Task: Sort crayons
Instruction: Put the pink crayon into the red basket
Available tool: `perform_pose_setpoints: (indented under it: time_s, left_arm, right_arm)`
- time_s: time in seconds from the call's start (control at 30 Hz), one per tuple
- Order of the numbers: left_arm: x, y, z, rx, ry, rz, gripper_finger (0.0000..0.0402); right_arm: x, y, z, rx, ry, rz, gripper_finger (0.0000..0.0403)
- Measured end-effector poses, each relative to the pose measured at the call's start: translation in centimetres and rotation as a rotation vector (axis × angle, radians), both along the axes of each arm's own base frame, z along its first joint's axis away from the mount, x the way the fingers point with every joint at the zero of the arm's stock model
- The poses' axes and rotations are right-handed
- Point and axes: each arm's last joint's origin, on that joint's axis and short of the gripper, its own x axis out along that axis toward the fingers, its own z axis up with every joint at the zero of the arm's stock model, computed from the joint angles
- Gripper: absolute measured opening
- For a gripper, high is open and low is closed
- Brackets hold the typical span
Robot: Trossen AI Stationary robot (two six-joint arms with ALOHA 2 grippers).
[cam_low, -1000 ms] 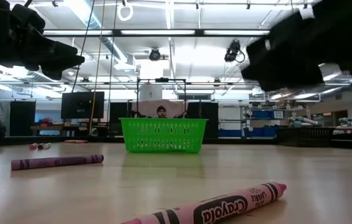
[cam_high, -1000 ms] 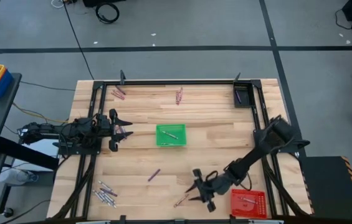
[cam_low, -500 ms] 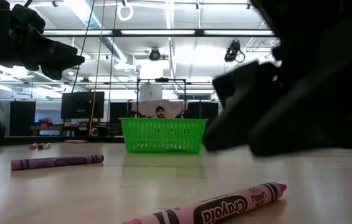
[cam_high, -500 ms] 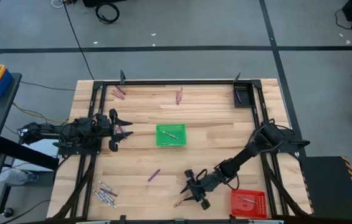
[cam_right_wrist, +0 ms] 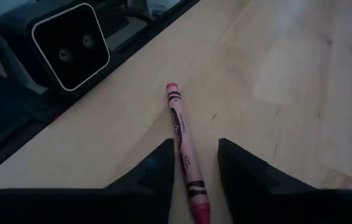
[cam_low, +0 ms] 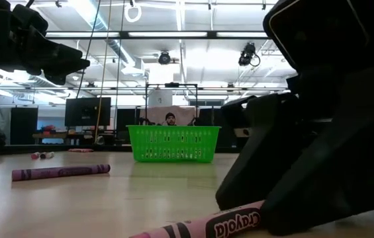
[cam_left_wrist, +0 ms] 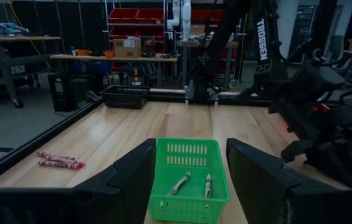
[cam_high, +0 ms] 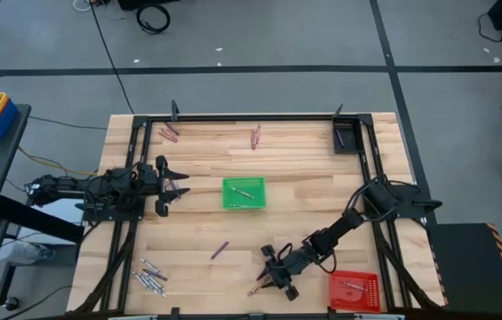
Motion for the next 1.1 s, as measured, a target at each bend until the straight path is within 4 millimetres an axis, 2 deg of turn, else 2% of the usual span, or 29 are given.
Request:
perform_pose_setpoints:
  time_s: [0.23,0.37,0.47,0.57,0.7,0.83,1.0,1.1]
  left_arm:
    - [0.0,0.0,0.0,0.0,0.0,0.0,0.0208]
    - [0.0,0.0,0.0,0.0,0.0,0.0,0.0208]
    - [0.0,0.0,0.0,0.0,0.0,0.0,0.0208]
    - [0.0,0.0,0.0,0.0,0.0,0.0,0.0208]
    - [0.0,0.0,0.0,0.0,0.0,0.0,0.0208]
    - [0.0,0.0,0.0,0.0,0.0,0.0,0.0208]
    - [0.0,0.0,0.0,0.0,0.0,0.0,0.0208]
    - [0.0,0.0,0.0,0.0,0.001,0.0,0.0208]
  right_arm:
    - [-0.2,-0.2,1.2,-0.024,0.048,-0.003,0.0051]
    - [-0.6,-0.3,2.2,-0.032,0.084,-0.009,0.0025]
    - [-1.3,-0.3,3.9,-0.051,0.101,-0.012,0.0024]
    - [-2.4,0.1,7.5,-0.044,0.085,-0.056,0.0035]
    - [-5.7,0.3,11.9,-0.022,0.186,-0.122,0.0038]
    - [-10.1,0.4,15.3,0.134,0.404,-0.212,0.0035]
    - [-15.9,1.2,16.8,0.323,0.732,-0.413,0.0035]
    - [-18.6,2.2,16.4,0.335,0.854,-0.488,0.0035]
